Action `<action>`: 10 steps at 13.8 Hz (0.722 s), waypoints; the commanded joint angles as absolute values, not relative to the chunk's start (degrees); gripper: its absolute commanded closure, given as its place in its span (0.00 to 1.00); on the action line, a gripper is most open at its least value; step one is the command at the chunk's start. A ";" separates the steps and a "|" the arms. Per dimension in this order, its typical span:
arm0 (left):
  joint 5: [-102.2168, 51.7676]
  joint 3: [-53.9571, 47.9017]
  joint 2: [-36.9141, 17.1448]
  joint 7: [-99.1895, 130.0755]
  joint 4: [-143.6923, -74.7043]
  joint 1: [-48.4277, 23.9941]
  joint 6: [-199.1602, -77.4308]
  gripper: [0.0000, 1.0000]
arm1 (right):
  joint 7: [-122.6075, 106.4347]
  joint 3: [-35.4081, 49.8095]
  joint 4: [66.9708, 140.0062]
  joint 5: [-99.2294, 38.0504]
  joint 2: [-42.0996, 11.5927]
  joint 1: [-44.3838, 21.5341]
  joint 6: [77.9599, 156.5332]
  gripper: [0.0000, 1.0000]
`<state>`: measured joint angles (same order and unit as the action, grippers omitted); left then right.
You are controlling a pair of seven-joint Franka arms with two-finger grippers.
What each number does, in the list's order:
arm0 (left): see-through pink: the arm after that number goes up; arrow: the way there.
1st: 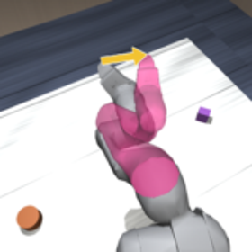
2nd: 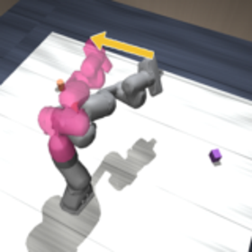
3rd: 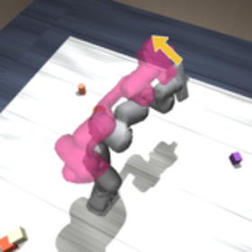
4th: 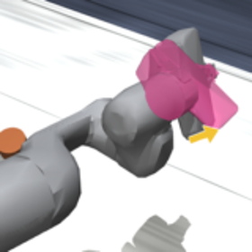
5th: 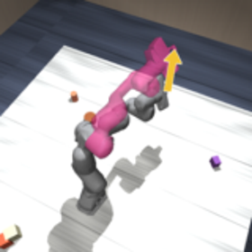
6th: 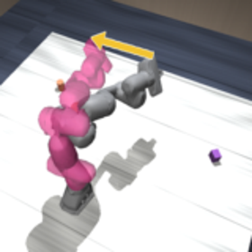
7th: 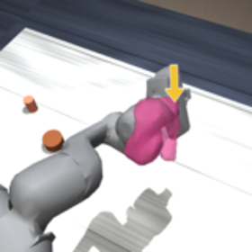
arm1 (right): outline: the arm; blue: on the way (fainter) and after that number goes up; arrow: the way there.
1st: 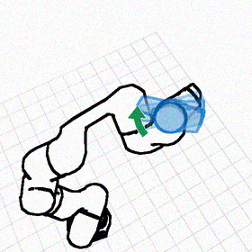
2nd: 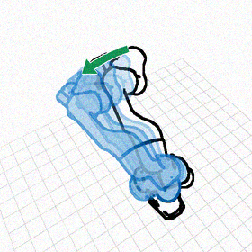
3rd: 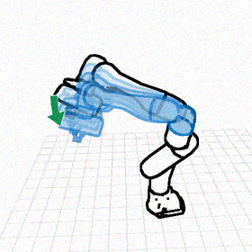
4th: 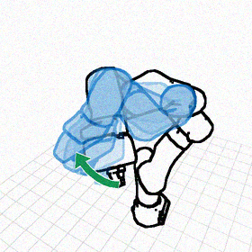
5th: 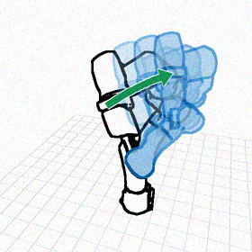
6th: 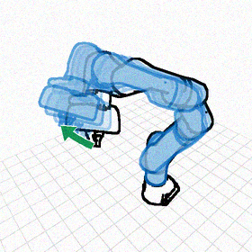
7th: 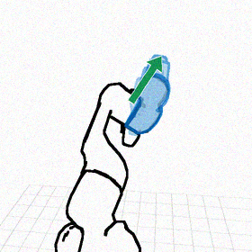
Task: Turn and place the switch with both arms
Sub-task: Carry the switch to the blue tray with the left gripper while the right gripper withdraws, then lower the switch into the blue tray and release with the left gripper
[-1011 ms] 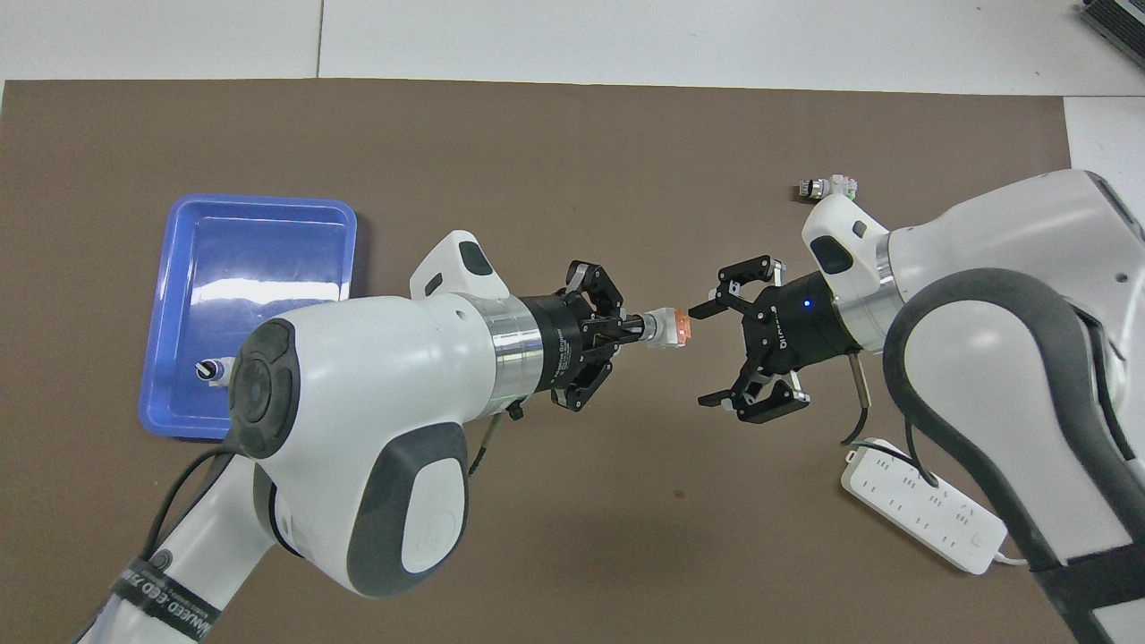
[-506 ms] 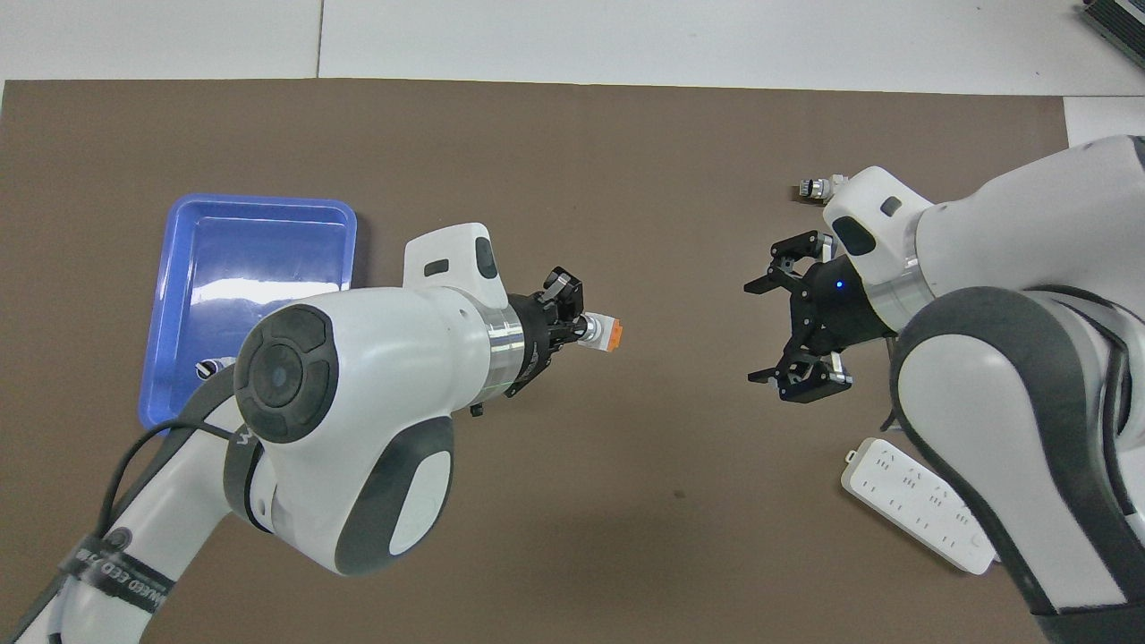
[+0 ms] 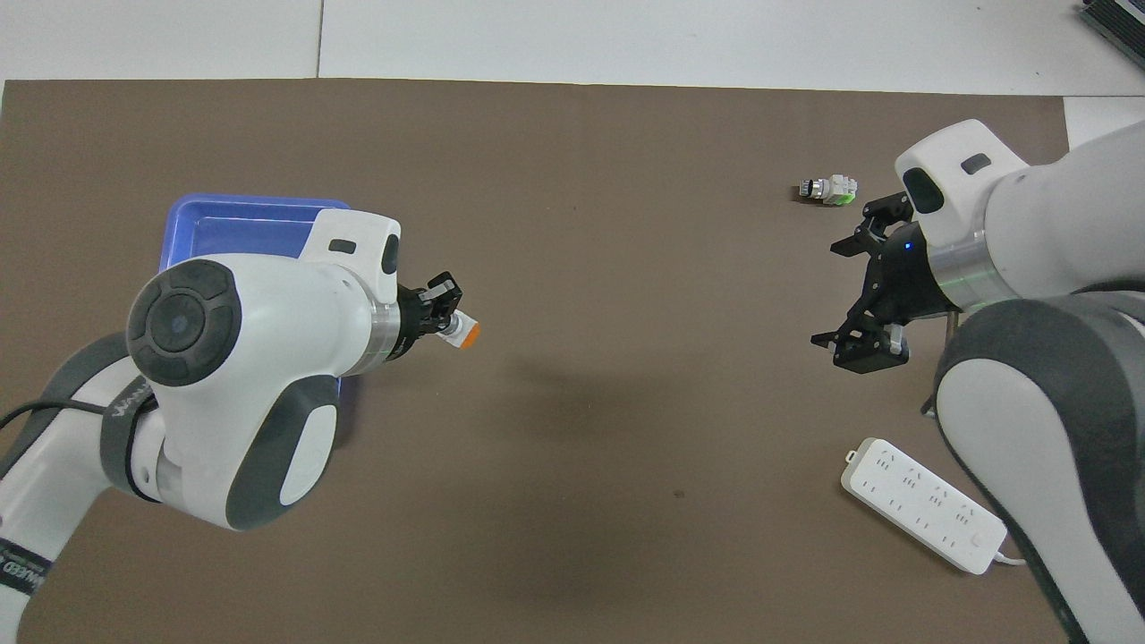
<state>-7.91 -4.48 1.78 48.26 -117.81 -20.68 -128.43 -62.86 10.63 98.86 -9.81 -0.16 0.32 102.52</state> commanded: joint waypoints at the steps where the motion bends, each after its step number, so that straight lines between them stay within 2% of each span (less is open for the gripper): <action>1: -5.36 -5.10 5.54 36.43 -123.04 -14.18 -128.06 1.00 | -58.73 10.90 97.65 -7.30 -0.26 1.58 102.12 0.00; 6: -5.36 -5.10 6.68 12.70 -129.10 -2.92 -130.94 1.00 | -36.61 10.90 96.86 -2.99 -0.35 2.63 105.55 0.00; 9: -5.36 -5.10 7.03 7.74 -129.73 -0.36 -130.35 1.00 | -22.45 10.03 96.33 -2.81 -0.09 3.69 105.73 0.00; 10: -5.36 -5.10 6.94 6.78 -129.29 0.17 -130.17 0.74 | -19.19 8.89 95.63 -2.64 -0.09 3.34 105.82 0.00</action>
<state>-6.32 -4.40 4.71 8.76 -127.60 -1.07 -129.54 -26.19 9.91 96.94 -4.02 -0.17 3.01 105.72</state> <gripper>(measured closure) 0.899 0.000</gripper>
